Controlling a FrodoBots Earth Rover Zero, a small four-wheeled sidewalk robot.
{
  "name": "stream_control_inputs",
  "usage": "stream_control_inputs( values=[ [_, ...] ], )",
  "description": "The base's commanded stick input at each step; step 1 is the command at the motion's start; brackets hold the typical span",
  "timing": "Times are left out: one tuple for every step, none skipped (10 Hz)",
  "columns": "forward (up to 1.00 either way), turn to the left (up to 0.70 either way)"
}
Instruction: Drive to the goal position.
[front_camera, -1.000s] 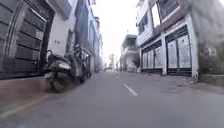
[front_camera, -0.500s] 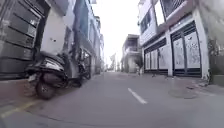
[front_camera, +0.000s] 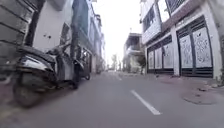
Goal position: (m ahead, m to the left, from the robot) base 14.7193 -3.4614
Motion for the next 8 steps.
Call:
stream_control_inputs(
  values=[
    [1.00, -0.24],
    [1.00, -0.27],
    [1.00, -0.27],
    [1.00, -0.27],
    [1.00, 0.00],
    [1.00, 0.00],
    [1.00, 0.00],
    [1.00, 0.00]
  ],
)
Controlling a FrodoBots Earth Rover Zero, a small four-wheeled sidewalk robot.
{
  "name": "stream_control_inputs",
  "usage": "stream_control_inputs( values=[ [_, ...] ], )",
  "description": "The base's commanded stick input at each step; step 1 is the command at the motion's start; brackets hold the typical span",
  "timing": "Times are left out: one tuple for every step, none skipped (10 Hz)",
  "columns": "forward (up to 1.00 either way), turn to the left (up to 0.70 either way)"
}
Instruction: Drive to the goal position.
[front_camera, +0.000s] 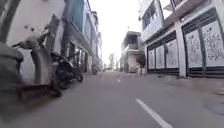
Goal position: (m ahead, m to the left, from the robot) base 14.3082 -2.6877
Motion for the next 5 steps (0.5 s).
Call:
stream_control_inputs(
  values=[
    [1.00, 0.00],
    [1.00, 0.00],
    [1.00, 0.00],
    [1.00, 0.00],
    [1.00, 0.00]
  ],
)
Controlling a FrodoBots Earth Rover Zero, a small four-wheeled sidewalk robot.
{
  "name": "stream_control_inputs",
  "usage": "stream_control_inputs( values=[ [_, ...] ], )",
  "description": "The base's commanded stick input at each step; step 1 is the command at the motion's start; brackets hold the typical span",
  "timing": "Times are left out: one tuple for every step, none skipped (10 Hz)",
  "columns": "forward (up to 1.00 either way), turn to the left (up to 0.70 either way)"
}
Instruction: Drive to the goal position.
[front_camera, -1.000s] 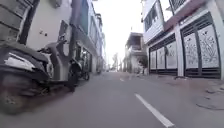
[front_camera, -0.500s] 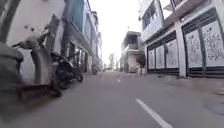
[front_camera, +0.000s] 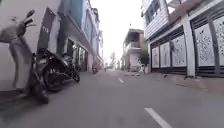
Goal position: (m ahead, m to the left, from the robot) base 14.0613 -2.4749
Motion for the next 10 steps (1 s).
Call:
stream_control_inputs(
  values=[
    [1.00, 0.00],
    [1.00, 0.00],
    [1.00, 0.00],
    [1.00, -0.24],
    [1.00, -0.27],
    [1.00, -0.27],
    [1.00, -0.27],
    [1.00, -0.27],
    [1.00, -0.27],
    [1.00, -0.27]
  ],
)
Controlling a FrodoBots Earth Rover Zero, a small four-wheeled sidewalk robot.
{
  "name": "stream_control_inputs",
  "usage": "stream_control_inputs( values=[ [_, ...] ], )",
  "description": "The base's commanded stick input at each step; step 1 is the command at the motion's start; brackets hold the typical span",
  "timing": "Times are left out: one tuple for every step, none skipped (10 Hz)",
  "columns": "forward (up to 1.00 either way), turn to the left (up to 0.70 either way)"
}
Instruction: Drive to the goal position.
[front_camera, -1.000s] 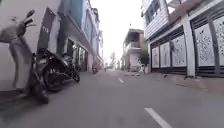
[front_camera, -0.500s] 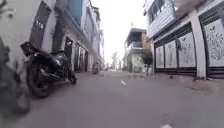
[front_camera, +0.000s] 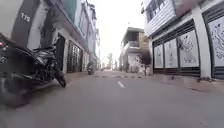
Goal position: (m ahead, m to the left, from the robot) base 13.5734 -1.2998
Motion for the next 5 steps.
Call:
stream_control_inputs(
  values=[
    [1.00, -0.27],
    [1.00, -0.27],
    [1.00, -0.27],
    [1.00, -0.18],
    [1.00, 0.00]
  ],
)
